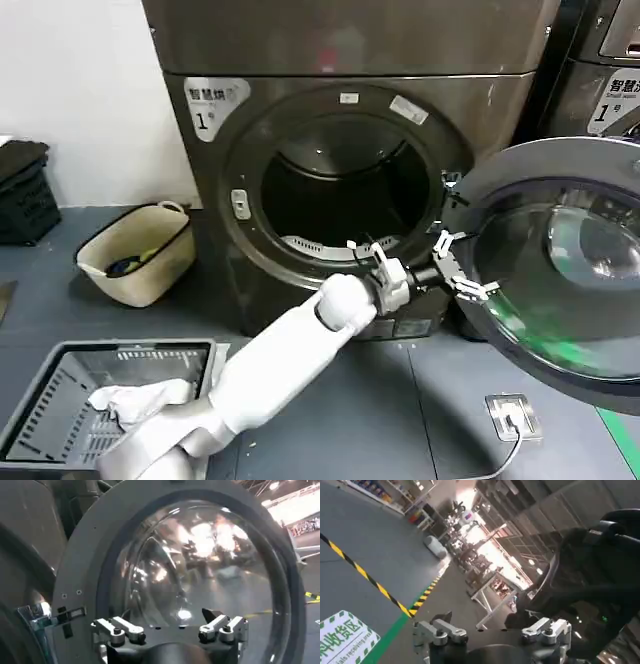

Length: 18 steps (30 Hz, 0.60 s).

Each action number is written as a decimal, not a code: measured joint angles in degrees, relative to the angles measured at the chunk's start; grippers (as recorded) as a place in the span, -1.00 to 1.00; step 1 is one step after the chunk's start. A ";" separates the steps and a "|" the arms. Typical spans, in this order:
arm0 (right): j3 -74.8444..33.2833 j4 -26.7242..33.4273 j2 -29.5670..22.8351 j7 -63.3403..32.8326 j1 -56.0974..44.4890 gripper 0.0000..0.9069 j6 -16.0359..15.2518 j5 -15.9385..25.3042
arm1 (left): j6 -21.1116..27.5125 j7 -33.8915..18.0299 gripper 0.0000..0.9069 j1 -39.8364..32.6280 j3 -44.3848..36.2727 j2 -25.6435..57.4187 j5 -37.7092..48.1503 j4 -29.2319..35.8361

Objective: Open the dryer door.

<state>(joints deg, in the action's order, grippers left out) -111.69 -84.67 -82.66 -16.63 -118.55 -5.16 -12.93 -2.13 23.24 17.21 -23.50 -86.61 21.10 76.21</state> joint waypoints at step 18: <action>0.04 1.03 0.50 -0.18 -0.02 1.00 -0.34 0.58 | 5.45 0.53 1.00 5.25 3.42 5.66 0.59 11.80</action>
<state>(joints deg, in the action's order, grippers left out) -111.64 -83.63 -82.16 -16.82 -118.56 -5.50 -12.35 3.32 23.78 22.46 -20.08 -80.95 21.68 88.01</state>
